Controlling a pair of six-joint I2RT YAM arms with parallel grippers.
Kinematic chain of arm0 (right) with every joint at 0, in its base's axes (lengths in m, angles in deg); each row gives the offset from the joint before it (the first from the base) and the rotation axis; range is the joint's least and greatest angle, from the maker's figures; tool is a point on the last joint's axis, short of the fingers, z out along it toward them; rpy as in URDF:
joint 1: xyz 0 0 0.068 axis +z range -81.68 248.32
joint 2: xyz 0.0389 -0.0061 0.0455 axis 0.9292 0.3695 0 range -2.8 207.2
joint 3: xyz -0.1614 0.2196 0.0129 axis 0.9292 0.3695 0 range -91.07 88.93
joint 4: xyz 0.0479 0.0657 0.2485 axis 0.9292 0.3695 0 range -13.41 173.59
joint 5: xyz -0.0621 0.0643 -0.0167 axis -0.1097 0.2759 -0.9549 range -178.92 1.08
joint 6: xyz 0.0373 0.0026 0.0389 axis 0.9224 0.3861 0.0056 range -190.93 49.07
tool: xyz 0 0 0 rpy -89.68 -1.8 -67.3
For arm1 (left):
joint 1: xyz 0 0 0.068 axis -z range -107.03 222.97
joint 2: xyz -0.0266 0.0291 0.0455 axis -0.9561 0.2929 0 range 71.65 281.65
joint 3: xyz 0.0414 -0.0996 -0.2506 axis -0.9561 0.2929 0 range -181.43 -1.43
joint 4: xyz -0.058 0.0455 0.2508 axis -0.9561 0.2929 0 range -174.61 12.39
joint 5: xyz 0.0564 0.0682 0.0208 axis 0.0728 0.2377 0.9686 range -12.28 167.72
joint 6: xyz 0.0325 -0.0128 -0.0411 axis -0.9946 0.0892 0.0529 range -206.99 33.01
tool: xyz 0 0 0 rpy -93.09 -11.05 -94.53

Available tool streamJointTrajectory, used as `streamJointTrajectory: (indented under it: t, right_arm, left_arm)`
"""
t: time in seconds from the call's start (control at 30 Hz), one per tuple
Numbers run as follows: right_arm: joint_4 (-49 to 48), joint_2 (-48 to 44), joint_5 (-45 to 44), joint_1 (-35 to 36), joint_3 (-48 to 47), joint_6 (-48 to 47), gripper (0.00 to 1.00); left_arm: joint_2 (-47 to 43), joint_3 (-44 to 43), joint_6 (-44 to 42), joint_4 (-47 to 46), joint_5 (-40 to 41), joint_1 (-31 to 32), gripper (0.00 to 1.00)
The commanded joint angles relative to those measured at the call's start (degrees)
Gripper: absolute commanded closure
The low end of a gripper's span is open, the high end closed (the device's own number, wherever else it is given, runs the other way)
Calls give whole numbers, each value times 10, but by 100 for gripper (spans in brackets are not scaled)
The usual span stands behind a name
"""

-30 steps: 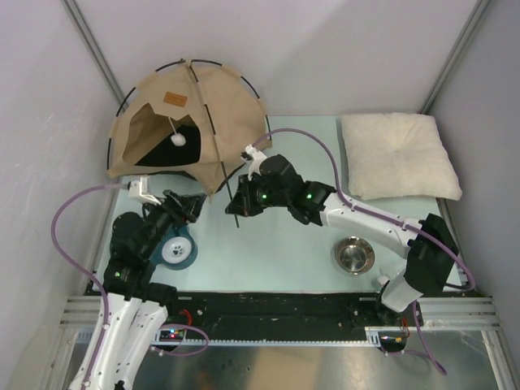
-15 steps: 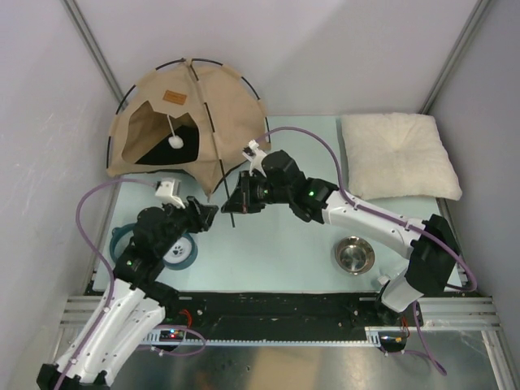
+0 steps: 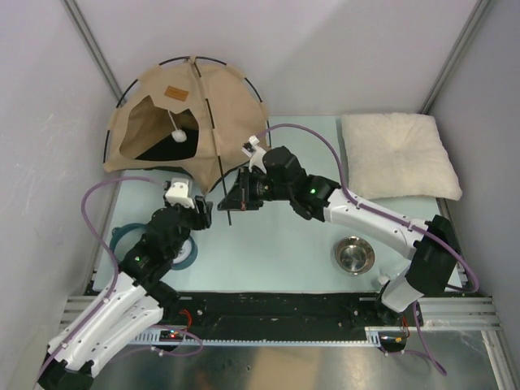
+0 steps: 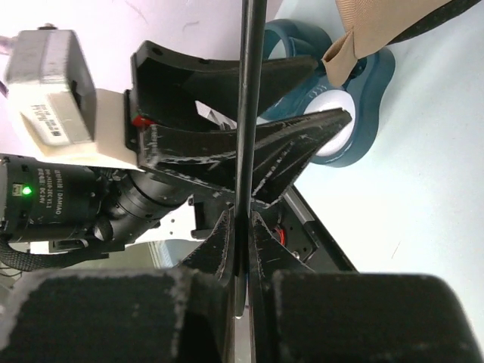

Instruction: Set up the pet tent

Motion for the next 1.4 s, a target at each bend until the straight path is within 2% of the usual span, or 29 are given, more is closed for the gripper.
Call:
streamJointTrajectory:
  t: [0.0, 0.1, 0.3, 0.53, 0.73, 1.07, 1.27, 1.33, 1.37]
  right_arm:
    - [-25, -19, 23, -1, -20, 16, 100]
    - [-34, -14, 32, -2, -20, 24, 100]
    - [-47, -7, 50, -4, -17, 36, 100]
    - [-60, -6, 69, -10, -17, 47, 100]
    - [-58, -13, 74, -15, -16, 44, 100]
    - [-61, -20, 81, -17, -12, 42, 100]
    - [-66, -17, 81, -18, -10, 45, 100]
    - [-67, -16, 81, -17, -10, 45, 100]
    - [-68, -16, 81, -17, -10, 45, 100]
  left_arm:
    - [-17, -9, -56, -55, 25, 4, 37]
    - [-4, -7, -77, -63, 18, 4, 34]
    - [10, -6, -109, -93, 19, 4, 45]
    - [20, 5, -105, -99, 14, 4, 43]
    - [30, -1, -109, -100, 8, 4, 61]
    - [33, -2, -111, -98, 32, 4, 77]
    - [35, -4, -113, -106, 31, 4, 80]
    - [42, -6, -113, -107, 23, 4, 86]
    - [45, -6, -113, -109, 17, 4, 93]
